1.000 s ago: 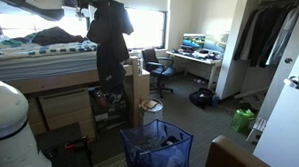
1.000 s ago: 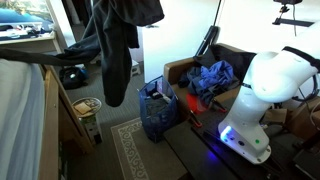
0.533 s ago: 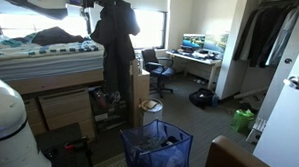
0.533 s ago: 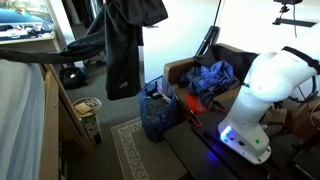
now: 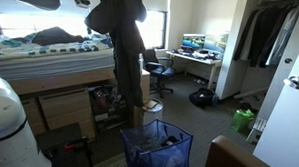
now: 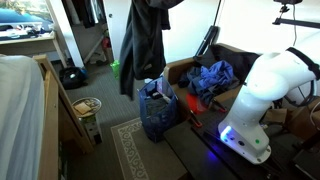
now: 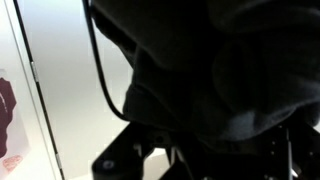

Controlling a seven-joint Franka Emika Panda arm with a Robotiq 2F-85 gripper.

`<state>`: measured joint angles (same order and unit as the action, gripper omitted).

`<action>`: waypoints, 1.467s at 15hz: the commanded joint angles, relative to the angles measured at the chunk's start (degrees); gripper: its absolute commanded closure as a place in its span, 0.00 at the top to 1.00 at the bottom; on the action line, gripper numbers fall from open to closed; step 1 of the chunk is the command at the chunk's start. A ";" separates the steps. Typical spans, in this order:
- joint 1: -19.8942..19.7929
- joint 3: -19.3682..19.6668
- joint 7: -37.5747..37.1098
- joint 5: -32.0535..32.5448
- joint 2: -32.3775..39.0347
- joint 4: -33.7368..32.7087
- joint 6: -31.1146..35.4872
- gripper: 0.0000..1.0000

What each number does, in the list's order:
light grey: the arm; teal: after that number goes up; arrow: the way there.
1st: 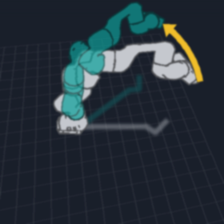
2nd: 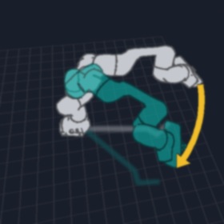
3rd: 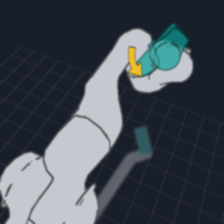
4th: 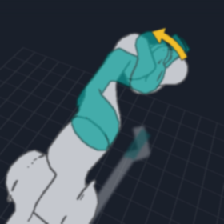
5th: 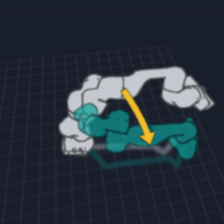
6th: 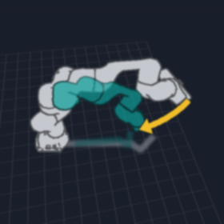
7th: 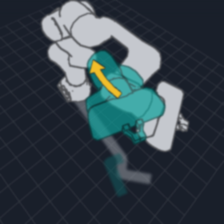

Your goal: Put the brown clothing on the bed in the laundry hamper

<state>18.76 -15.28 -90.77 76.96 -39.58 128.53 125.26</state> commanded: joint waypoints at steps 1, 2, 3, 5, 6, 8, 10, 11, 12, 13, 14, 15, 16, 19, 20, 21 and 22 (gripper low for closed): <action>-1.65 -3.12 -1.50 0.30 -4.90 -0.11 -4.70 0.00; -1.67 -3.65 -1.32 0.17 -5.74 -0.36 -6.22 0.00; -1.68 -4.02 -1.31 0.35 -6.62 -0.46 -7.45 0.00; -1.63 -4.49 -1.32 0.82 -8.12 -0.51 -9.38 0.00; -1.56 -4.50 -1.24 0.79 -8.81 -0.43 -10.11 0.00; -1.58 -4.07 -1.69 1.04 -10.10 0.37 -10.92 0.00; -1.65 -3.12 -2.16 1.06 -10.73 1.51 -11.10 0.00; -1.67 -2.38 -2.52 1.09 -10.79 2.17 -10.66 0.00; -1.90 -1.72 -3.01 1.01 -10.65 2.86 -10.53 0.00; -2.16 -0.84 -4.16 1.10 -10.30 3.71 -10.12 0.00; -2.31 0.05 -4.89 1.23 -10.05 4.40 -9.65 0.00; -2.64 1.00 -6.08 1.34 -9.51 5.26 -9.26 0.00; -2.95 1.72 -7.23 1.54 -8.94 5.98 -9.03 0.00; -3.22 4.11 -9.76 1.34 -6.81 8.03 -7.74 0.00; -3.13 4.84 -10.49 1.07 -5.96 8.62 -6.99 0.00; -3.09 5.33 -11.22 0.67 -4.96 9.14 -6.43 0.00; -3.24 5.90 -12.16 0.75 -4.07 9.89 -5.74 0.00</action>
<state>16.72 -10.29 -99.66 77.15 -45.82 137.84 116.80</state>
